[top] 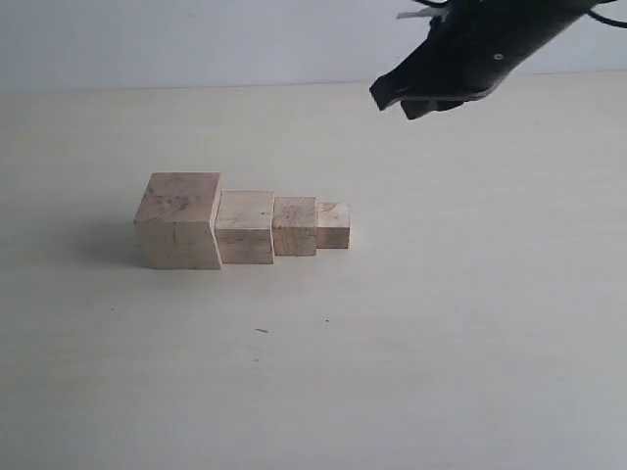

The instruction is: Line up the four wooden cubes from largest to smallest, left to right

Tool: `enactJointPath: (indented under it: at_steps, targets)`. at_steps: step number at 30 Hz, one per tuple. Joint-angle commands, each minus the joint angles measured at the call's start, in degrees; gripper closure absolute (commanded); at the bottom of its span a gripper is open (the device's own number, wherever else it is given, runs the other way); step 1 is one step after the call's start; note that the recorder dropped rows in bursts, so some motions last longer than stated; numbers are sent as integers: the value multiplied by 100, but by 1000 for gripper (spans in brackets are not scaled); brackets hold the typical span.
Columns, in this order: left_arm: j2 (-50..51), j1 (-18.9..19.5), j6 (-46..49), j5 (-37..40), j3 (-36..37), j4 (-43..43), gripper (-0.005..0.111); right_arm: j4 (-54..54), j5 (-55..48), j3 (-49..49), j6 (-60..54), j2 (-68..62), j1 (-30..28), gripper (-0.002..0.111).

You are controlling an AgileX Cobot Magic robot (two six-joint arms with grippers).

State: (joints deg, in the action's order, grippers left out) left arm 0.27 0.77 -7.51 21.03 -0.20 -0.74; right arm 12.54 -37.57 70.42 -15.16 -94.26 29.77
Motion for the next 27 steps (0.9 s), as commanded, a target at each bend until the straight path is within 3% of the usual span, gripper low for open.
enactJointPath:
  at_steps: [1, 8, 27]
  targets:
    - [-27, -32, 17, -54, 20, 6, 107, 698, 621, -1109, 270, 1305, -21, 108]
    - [-27, -32, 17, -54, 20, 6, 107, 938, 734, -2138, 325, 3402, -21, 108]
    - [-27, -32, 17, -54, 20, 6, 107, 640, 624, -2150, 315, 6382, -21, 108]
